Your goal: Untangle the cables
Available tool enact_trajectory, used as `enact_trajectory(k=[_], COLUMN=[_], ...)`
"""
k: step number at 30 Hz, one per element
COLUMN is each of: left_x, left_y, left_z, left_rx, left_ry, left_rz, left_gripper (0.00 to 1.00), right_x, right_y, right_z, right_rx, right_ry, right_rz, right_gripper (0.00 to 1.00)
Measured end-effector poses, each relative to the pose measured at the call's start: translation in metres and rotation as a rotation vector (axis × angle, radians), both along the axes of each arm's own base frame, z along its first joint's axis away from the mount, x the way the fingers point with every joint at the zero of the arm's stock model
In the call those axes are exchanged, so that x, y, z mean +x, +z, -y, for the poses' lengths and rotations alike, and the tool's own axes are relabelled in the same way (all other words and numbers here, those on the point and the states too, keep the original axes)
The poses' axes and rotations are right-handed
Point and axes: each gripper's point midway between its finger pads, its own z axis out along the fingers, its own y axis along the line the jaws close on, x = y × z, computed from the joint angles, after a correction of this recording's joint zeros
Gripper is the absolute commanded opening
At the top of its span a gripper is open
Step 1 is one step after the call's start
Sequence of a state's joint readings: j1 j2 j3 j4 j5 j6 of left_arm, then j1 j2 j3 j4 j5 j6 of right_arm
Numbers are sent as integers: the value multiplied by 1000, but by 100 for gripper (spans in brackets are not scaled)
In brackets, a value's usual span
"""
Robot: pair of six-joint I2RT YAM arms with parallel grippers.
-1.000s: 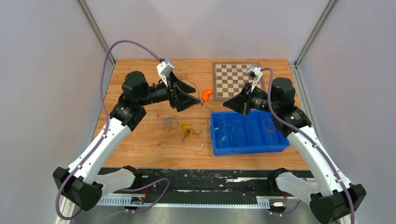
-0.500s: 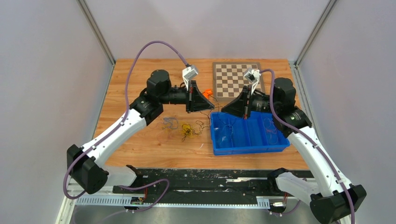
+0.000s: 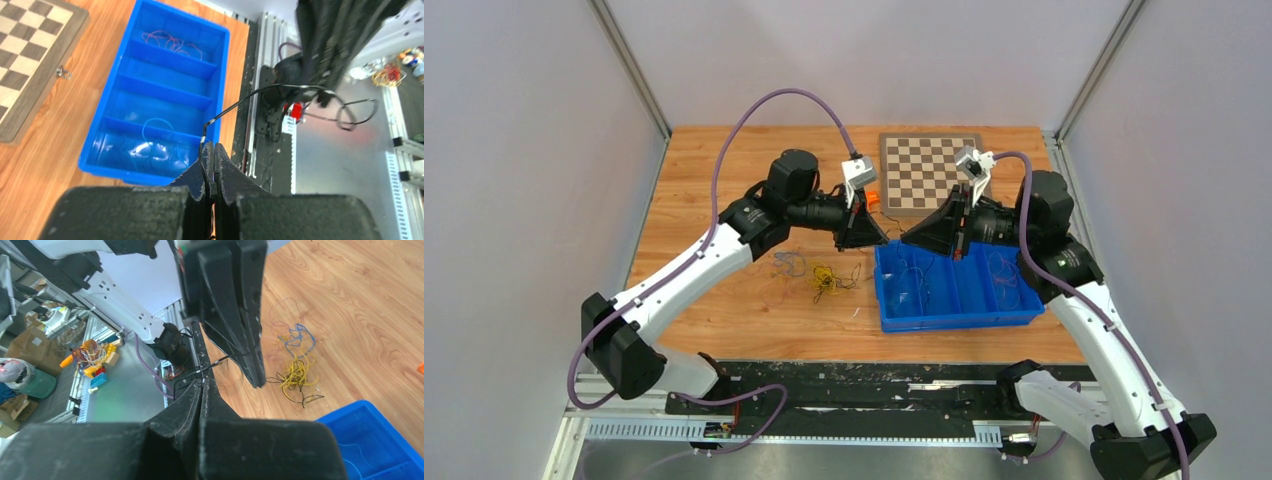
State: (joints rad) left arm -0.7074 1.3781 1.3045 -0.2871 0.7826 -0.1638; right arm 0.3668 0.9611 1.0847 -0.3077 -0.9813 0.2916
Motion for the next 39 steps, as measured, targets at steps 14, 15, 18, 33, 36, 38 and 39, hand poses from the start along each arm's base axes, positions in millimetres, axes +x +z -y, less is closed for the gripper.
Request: enact_trajectory(k=[14,15,18,33,36,38,39], left_x=[-8,-10,-19,-57,-60,-61,-61], left_y=[-34,-29,-13,17,14,14,13], left_z=[27,29,35,36,35,35,35], left_rx=[121,100,19,-109,-105,-104,-104], left_ry=[-66,-82,-130,-320,-332,-338,-340], left_rz=[-46,-48,-60,-172,-192,-198,-200], left_gripper=[0,0,0,0,0,0,0], right_x=[9,12,18,21,18,17,17], right_y=[2,-1,-7,-5,-1,2,2], right_z=[-1,1,7,13,14,14,14], right_rx=[2,-11,-47,-71,-62,-57,-55], right_ry=[-40,-59,-114,-149,-148,-144,-144], right_rz=[17,26,76,163,179,189,192], right_gripper=[5,6,12,45,50,50,50])
